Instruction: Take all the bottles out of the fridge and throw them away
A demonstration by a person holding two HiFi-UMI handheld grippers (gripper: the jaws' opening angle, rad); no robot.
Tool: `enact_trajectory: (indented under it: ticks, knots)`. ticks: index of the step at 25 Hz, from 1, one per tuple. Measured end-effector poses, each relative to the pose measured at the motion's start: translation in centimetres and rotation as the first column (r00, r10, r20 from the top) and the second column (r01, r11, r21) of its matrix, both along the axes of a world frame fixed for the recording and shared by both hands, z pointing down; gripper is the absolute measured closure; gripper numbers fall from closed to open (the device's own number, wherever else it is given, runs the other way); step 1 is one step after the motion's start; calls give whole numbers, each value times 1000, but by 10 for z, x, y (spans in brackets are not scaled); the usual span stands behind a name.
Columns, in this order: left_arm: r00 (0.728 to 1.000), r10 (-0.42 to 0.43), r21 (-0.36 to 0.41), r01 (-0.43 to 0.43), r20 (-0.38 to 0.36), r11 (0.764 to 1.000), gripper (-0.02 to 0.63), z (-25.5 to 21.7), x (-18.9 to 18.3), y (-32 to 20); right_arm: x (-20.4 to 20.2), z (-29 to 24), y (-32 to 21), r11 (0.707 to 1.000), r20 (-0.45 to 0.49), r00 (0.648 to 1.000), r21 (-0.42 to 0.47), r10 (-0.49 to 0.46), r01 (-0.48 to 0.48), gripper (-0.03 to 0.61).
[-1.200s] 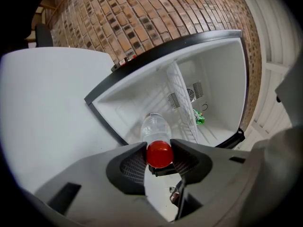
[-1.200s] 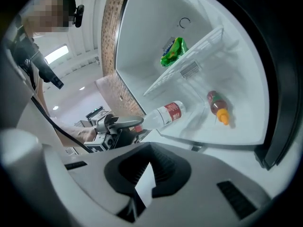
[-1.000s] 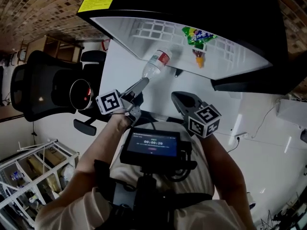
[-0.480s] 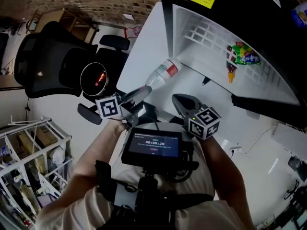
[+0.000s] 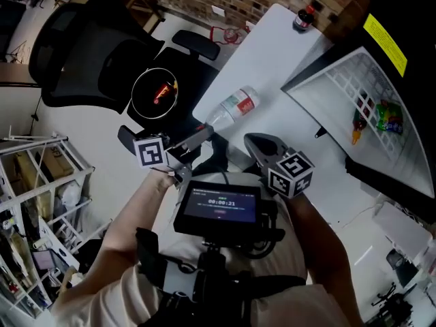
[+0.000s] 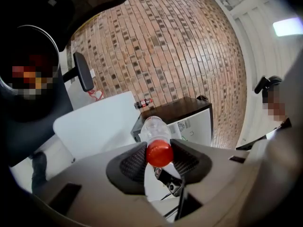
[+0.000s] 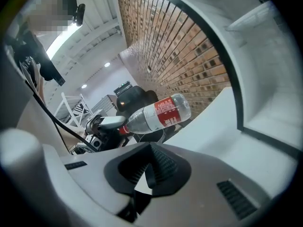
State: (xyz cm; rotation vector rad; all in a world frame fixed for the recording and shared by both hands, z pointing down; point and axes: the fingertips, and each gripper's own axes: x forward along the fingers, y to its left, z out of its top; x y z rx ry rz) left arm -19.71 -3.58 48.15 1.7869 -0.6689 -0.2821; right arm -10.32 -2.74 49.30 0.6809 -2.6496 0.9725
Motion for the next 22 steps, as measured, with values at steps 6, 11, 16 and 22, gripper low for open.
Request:
enact_trajectory:
  ticks: [6, 11, 16, 22]
  knots:
    - [992, -125, -12, 125, 7, 992, 459, 10, -65, 1, -47, 6, -2, 995, -22, 995, -9, -99, 99, 577]
    - [971, -238, -9, 238, 36, 971, 459, 18, -127, -2, -89, 8, -5, 986, -26, 986, -13, -167, 167, 577]
    - [934, -339, -7, 342, 118, 940, 459, 33, -192, -2, -128, 12, -7, 973, -29, 973, -29, -229, 228, 577]
    - [897, -373, -45, 394, 239, 918, 459, 62, -257, 2, -160, 18, -7, 965, -50, 964, -49, -262, 259, 578]
